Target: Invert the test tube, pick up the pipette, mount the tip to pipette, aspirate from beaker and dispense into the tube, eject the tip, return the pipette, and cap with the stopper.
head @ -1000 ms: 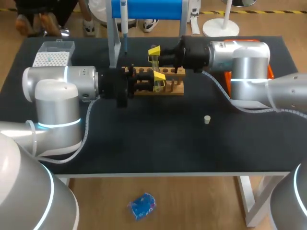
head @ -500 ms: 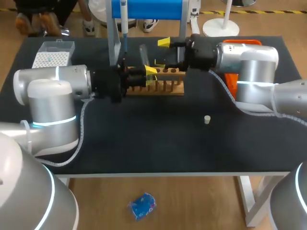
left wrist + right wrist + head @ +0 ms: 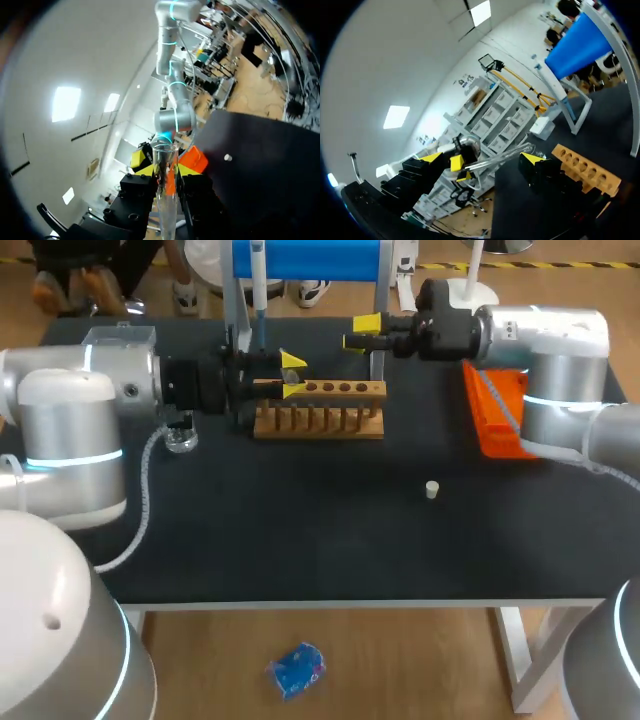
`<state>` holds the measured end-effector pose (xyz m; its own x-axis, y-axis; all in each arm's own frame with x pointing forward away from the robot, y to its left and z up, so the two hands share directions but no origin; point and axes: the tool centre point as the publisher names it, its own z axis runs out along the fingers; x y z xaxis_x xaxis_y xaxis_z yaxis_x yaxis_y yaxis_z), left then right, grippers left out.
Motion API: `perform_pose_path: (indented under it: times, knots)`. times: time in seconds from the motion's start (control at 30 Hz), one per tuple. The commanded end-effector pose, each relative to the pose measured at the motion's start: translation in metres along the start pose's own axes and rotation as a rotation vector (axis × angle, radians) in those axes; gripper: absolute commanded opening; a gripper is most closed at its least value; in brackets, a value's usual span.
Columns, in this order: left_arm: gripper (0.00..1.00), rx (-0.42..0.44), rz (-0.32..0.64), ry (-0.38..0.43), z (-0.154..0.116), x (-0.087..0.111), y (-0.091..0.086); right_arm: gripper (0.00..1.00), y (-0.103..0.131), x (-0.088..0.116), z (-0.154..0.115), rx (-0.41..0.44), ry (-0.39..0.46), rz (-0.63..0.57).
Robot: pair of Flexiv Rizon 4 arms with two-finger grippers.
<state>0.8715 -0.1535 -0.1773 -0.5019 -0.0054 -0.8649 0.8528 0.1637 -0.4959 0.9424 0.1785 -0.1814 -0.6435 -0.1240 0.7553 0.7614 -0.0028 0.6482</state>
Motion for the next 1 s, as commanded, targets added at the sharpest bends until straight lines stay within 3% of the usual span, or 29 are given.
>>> perform_pose_path:
  times: [0.03,0.4,0.47,0.67,0.8,1.0]
  knots:
    - [0.00,-0.005,-0.030,0.114,-0.003,-0.006,0.005,1.00,0.003,-0.001,-0.006,0.163,0.070,-0.484]
    - [0.00,-0.005,-0.030,0.114,-0.003,-0.006,0.005,1.00,0.003,-0.001,-0.006,0.163,0.070,-0.484]
    - [0.00,0.003,-0.123,0.072,-0.005,-0.013,0.002,1.00,0.003,-0.002,-0.006,0.222,-0.008,-0.580]
    - [0.00,-0.011,-0.394,0.020,-0.007,-0.032,-0.002,1.00,-0.001,0.000,-0.014,0.368,-0.105,-0.763]
    - [0.00,-0.019,-0.488,0.007,0.000,-0.040,-0.004,1.00,-0.008,0.000,-0.026,0.467,-0.152,-0.814]
    - [0.00,-0.053,-0.591,0.057,0.019,-0.042,0.000,1.00,-0.023,-0.002,-0.049,0.636,-0.245,-0.868]
